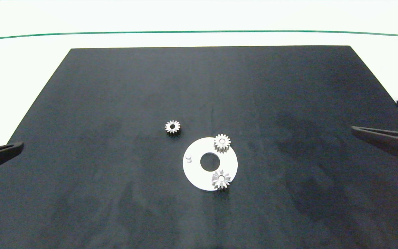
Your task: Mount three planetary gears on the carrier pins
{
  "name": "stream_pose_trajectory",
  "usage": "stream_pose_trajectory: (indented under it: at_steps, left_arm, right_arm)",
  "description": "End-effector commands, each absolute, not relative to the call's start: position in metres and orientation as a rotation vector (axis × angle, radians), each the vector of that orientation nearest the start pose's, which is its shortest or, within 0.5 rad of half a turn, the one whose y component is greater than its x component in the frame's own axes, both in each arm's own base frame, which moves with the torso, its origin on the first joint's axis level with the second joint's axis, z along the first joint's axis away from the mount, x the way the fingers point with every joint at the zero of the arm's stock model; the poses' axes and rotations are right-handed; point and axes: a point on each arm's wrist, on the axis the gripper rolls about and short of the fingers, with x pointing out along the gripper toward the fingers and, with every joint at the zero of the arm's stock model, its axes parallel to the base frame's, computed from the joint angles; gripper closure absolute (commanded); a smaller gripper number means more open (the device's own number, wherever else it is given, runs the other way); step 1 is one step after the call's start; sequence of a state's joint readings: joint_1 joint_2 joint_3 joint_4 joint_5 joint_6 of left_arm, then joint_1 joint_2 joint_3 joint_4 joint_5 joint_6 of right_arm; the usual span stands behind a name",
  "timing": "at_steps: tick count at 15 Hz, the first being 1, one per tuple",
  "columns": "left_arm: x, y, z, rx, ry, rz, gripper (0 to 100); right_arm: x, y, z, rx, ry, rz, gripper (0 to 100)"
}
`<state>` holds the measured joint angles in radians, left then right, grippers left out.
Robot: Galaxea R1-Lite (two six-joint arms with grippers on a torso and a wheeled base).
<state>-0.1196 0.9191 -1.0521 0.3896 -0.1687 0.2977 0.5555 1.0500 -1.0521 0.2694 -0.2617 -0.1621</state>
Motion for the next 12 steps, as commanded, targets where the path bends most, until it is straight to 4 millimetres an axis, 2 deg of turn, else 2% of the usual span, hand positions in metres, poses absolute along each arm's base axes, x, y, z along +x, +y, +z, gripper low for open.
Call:
stream_pose_trajectory:
  at_steps: [1, 4, 6, 8, 12]
  left_arm:
    - [0.16, -0.047, 0.289, 0.308, 0.336, -0.479, 0]
    - [0.206, -0.081, 0.274, 0.325, 0.312, -0.565, 0]
    - [0.224, -0.104, 0.265, 0.343, 0.314, -0.597, 0]
    - [0.234, -0.117, 0.258, 0.349, 0.331, -0.623, 0]
    - [0.266, -0.129, 0.251, 0.347, 0.335, -0.616, 0]
  right_arm:
    - [0.049, 0.017, 0.32, -0.222, 0.084, 0.191, 0]
    - [0.025, 0.004, 0.316, -0.212, 0.07, 0.119, 0]
    - [0.006, -0.004, 0.313, -0.205, 0.051, 0.087, 0]
    - [-0.006, -0.008, 0.309, -0.202, 0.047, 0.055, 0]
    - [-0.021, -0.012, 0.306, -0.194, 0.026, 0.004, 0]
